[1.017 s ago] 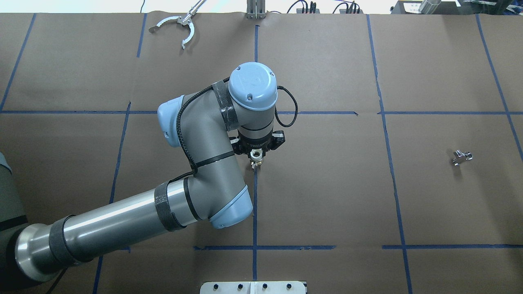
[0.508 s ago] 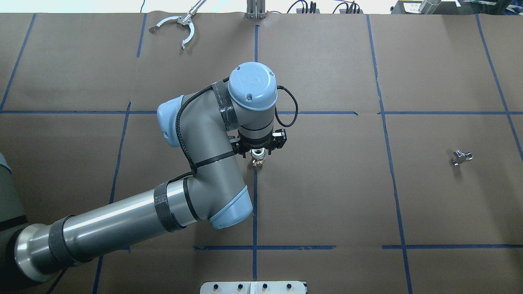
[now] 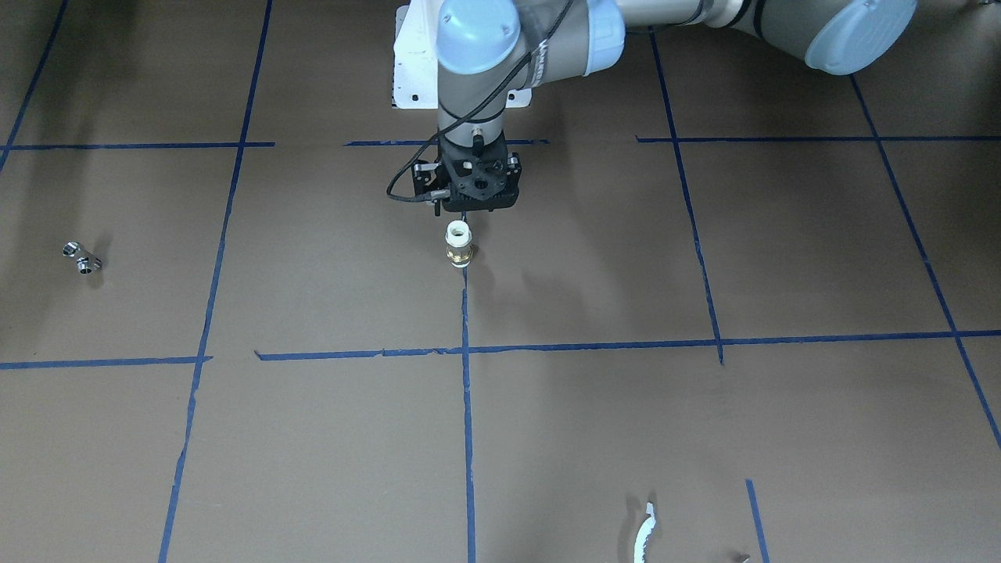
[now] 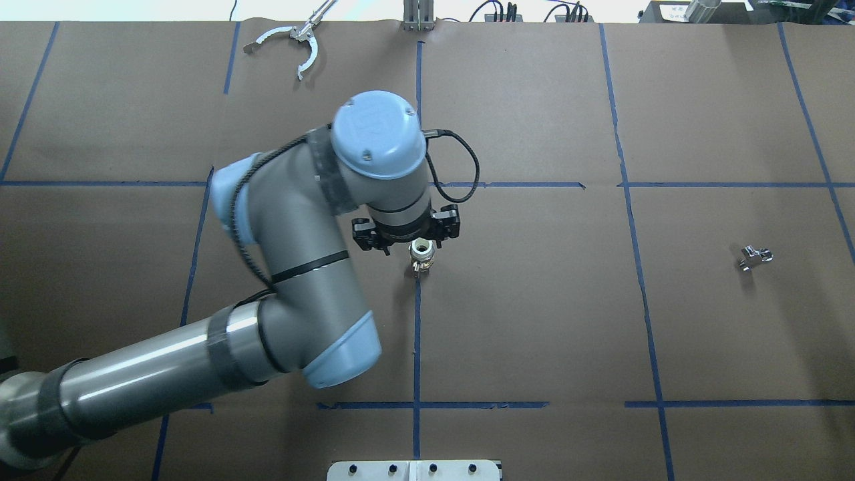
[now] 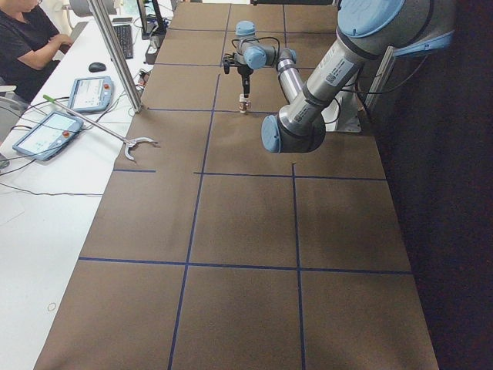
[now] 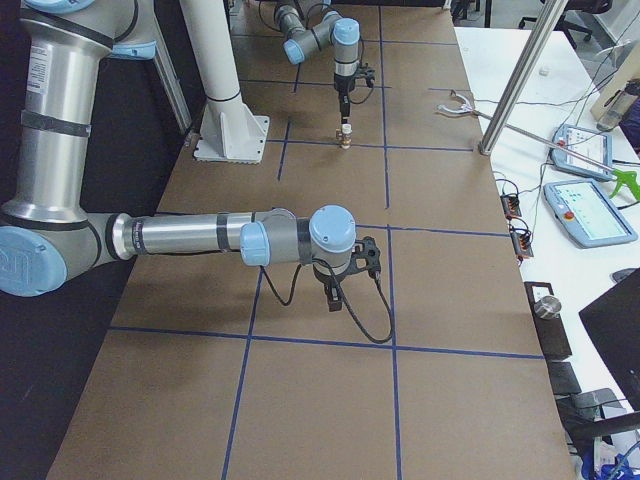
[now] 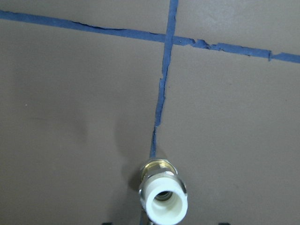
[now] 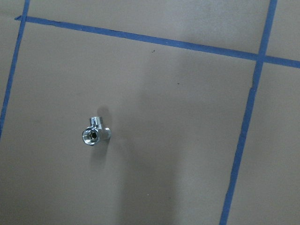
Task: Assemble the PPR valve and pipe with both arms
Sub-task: 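Open and lift the left gripper while the right gripper reaches toward the tee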
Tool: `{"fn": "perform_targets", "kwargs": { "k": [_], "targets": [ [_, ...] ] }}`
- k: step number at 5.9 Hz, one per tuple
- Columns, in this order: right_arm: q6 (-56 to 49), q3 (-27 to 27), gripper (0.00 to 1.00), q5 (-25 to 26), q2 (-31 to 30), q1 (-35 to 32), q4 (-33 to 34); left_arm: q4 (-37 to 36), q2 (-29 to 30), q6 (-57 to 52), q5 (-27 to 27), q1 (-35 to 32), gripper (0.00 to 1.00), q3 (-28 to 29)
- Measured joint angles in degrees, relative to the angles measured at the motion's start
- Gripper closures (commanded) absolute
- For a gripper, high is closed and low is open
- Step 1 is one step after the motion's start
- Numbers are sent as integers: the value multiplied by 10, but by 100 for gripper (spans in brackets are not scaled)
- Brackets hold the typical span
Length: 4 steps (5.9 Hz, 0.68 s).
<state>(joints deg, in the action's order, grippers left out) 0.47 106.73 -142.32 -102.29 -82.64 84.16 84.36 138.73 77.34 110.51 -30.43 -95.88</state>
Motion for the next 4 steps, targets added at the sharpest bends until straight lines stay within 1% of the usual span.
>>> {"fn": "perform_targets", "kwargs": {
  "k": [1,2,3,4],
  "targets": [
    [78,-1,0,7,-7,40,-71,0,-39,0,1,-9,19,-62],
    [170,-2,0,25,-11,87,-134,0,-69,0,1,-16,19,-106],
    [262,-3,1,54,-11,138,-182,0,-87,0,1,-19,18,-131],
    [340,-4,1,98,-8,194,-227,0,-95,0,1,-21,18,-140]
  ]
}}
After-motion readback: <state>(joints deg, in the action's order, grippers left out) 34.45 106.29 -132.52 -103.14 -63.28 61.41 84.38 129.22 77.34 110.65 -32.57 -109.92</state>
